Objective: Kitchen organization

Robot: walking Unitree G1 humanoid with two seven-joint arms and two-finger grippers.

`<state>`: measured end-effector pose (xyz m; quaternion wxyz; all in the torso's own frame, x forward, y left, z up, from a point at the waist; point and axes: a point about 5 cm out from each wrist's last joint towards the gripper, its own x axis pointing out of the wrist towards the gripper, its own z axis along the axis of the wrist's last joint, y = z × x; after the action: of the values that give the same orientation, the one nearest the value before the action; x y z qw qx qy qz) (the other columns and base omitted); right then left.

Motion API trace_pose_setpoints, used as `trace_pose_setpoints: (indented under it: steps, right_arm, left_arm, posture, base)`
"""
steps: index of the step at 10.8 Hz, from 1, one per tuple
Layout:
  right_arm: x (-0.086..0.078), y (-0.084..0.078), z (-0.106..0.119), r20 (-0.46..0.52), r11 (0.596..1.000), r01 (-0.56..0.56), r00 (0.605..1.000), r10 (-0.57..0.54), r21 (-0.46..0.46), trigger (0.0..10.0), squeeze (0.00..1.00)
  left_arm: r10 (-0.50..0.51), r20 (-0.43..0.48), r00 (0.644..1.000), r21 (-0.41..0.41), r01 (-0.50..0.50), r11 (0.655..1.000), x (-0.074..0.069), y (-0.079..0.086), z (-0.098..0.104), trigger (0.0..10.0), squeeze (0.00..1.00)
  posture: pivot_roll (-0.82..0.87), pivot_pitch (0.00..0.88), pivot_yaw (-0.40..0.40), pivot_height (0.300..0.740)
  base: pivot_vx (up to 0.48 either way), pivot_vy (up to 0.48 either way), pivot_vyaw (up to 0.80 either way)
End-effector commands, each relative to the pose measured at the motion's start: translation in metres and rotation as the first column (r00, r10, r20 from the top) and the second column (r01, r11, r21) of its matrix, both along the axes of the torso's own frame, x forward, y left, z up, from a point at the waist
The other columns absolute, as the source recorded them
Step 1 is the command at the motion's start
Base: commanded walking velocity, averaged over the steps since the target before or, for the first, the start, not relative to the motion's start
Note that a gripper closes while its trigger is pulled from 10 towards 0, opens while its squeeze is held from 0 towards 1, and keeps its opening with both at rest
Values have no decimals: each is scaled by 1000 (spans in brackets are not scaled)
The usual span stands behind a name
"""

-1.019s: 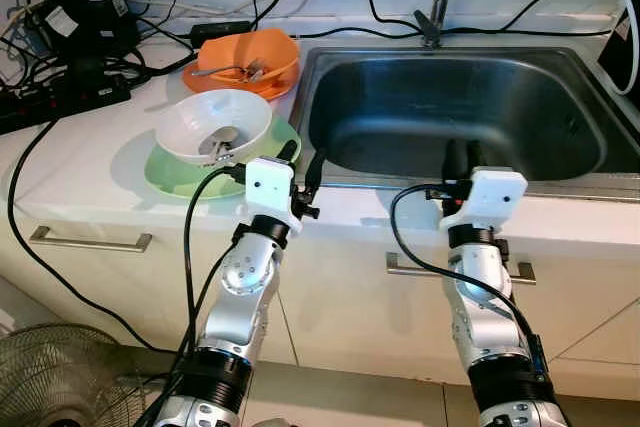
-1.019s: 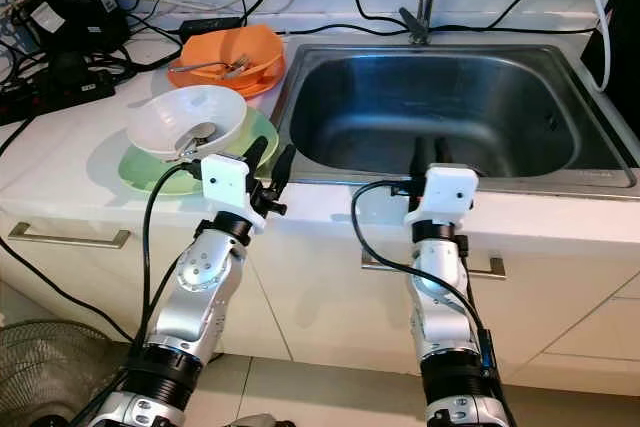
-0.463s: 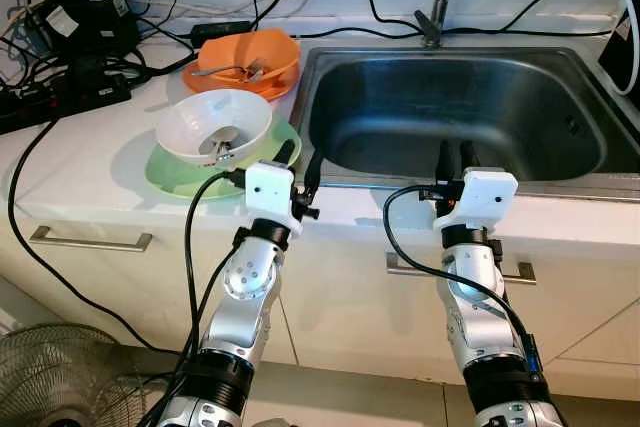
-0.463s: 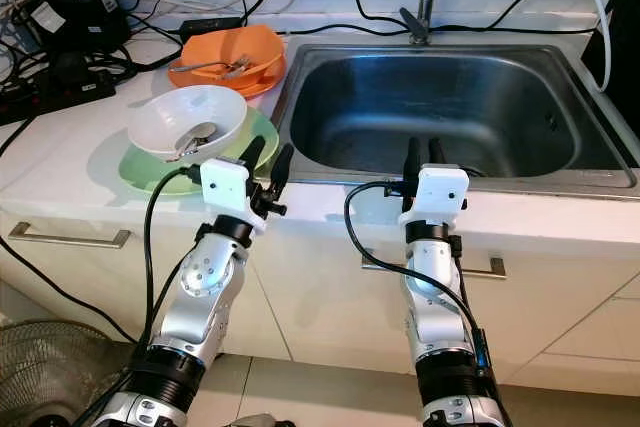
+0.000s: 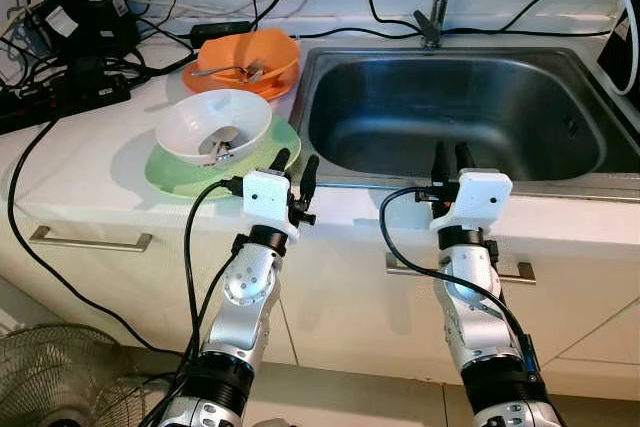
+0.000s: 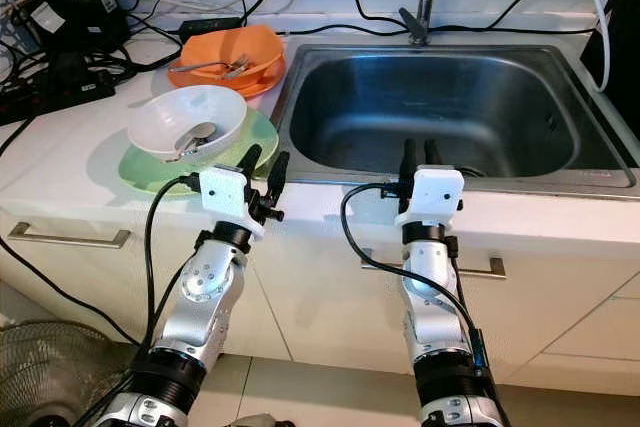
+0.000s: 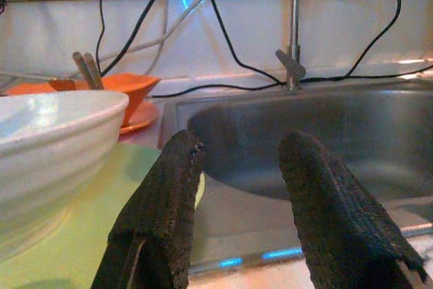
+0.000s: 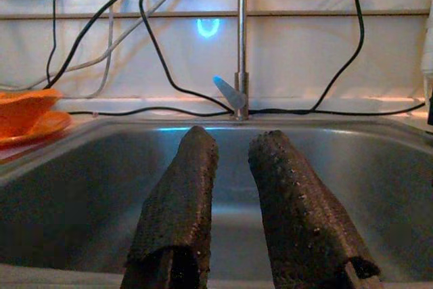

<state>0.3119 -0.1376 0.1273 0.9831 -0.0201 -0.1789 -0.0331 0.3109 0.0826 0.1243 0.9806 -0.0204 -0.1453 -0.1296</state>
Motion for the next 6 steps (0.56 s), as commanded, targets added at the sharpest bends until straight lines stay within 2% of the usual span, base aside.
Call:
trace_pose_setpoints:
  steps: [1,6]
  right_arm:
    - [0,5,-3,-12,1000,-10,1000,10,-1,10000,0]
    - [0,7,-6,-22,1000,-14,1000,14,1,10000,0]
  left_arm:
    - [12,3,1000,3,-12,1000,1,0,0,10000,0]
    - [10,-10,1000,-3,-10,1000,0,1,-6,10000,0]
  posture:
    - [48,0,86,740]
    - [47,0,89,740]
  base:
    - [0,0,0]
    - [0,0,0]
